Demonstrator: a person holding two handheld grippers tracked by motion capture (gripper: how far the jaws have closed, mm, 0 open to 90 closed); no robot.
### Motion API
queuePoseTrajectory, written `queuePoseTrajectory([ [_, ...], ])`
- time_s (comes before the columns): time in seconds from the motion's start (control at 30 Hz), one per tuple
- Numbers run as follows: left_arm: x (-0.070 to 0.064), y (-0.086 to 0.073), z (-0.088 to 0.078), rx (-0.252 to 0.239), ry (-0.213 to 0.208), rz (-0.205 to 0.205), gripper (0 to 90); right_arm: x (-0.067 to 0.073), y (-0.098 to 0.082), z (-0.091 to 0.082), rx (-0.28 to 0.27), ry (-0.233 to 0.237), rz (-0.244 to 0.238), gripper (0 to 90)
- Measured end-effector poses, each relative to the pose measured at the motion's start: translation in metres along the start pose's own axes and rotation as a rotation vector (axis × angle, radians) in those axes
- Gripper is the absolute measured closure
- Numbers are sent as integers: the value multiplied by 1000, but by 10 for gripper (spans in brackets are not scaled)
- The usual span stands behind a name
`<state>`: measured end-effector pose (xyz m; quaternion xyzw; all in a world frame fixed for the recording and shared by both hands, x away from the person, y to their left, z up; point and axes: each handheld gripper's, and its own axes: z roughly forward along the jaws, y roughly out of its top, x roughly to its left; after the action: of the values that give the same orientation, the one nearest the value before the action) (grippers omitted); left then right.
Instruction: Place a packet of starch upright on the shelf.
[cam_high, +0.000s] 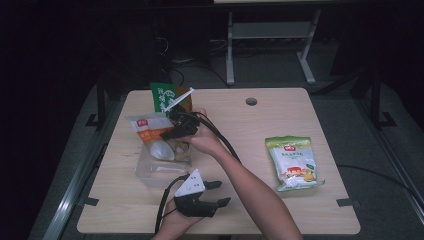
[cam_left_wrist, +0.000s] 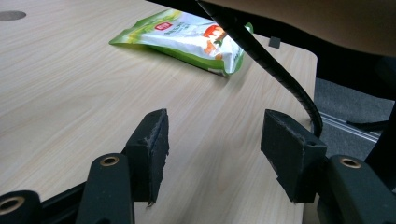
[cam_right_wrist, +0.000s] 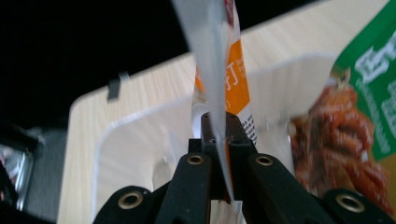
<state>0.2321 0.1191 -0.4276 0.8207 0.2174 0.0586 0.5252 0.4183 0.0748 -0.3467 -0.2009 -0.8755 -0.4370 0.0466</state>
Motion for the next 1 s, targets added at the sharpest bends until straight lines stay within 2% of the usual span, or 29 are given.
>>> queuePoseTrajectory([
  [0.13,-1,0,0,-1,-3,4,411,3,-5,1,-81,2,10,898],
  [0.3,-1,0,0,0,-6,8,411,-3,-21,13,-96,5,44,898],
  [0.37,-1,0,0,0,-5,9,410,-6,-25,12,-118,9,60,894],
  [0.43,-1,0,0,-1,-5,4,409,-8,-27,10,-108,-3,61,858],
  [0.5,0,0,0,2,-4,7,407,-9,-28,6,-102,17,58,768],
  [0.57,-1,0,1,4,-5,6,406,-8,-28,-2,-94,-8,47,753],
  [0.67,-1,0,2,8,-5,11,405,-8,-30,-8,-89,-9,41,740],
  [0.87,-2,-1,3,9,-5,8,405,-6,-35,-19,-83,-24,34,784],
  [1.0,-1,-1,3,8,-4,3,405,-4,-37,-21,-60,-34,24,873],
])
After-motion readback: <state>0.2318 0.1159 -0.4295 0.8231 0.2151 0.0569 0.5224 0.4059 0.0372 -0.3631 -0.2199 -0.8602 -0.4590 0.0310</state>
